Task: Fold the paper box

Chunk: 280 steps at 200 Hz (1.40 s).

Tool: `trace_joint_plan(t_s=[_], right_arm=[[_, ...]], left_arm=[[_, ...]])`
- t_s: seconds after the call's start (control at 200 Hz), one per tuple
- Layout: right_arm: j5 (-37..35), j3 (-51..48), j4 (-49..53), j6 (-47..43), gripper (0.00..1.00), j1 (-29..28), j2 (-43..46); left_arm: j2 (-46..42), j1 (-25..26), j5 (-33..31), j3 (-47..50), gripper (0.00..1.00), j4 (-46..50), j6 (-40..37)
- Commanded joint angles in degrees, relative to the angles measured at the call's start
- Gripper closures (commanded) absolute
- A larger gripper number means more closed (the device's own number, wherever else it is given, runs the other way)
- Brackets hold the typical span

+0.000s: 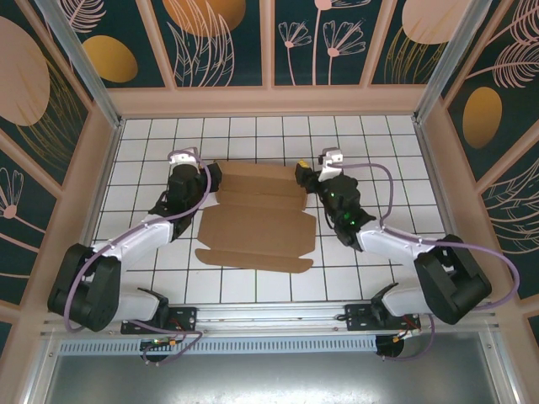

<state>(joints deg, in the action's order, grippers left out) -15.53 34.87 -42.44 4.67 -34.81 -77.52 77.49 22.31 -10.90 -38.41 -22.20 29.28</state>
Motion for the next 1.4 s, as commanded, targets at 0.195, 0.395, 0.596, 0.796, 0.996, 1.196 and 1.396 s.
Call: trace_joint_plan(t_s=[0.195,0.395,0.596,0.796,0.996,1.196,1.396], right_arm=[[-1.3,-0.3,8.1,3.6,0.42,-0.3,-5.7],[-2.3,0.9,10.8,3.1,0.42,0.4,-4.6],[1.4,7.0,18.8,0.5,0.40,2.7,-1.1],[10.7,17.2,30.7,-2.8,0.63,2.9,-1.6],[24.1,23.3,35.8,-1.6,1.00,3.1,-5.1],[30.0,31.8,45.6,2.1,1.00,3.2,-12.3],[32.9,35.6,49.6,3.5,1.00,3.1,-17.2]], left_arm=[[4.6,-0.8,2.0,1.2,0.52,-3.4,4.7],[4.7,-0.9,2.2,1.5,0.52,-3.2,4.3],[0.8,-0.9,2.4,-3.8,0.47,2.3,-0.8],[-2.5,-1.0,0.4,-9.8,0.46,11.2,-3.2],[-7.7,-1.0,1.1,-11.3,0.42,14.4,-8.5],[-11.2,-1.0,-1.1,-12.8,0.29,17.6,-4.8],[-13.5,-1.0,7.8,-10.7,0.01,15.3,1.0]])
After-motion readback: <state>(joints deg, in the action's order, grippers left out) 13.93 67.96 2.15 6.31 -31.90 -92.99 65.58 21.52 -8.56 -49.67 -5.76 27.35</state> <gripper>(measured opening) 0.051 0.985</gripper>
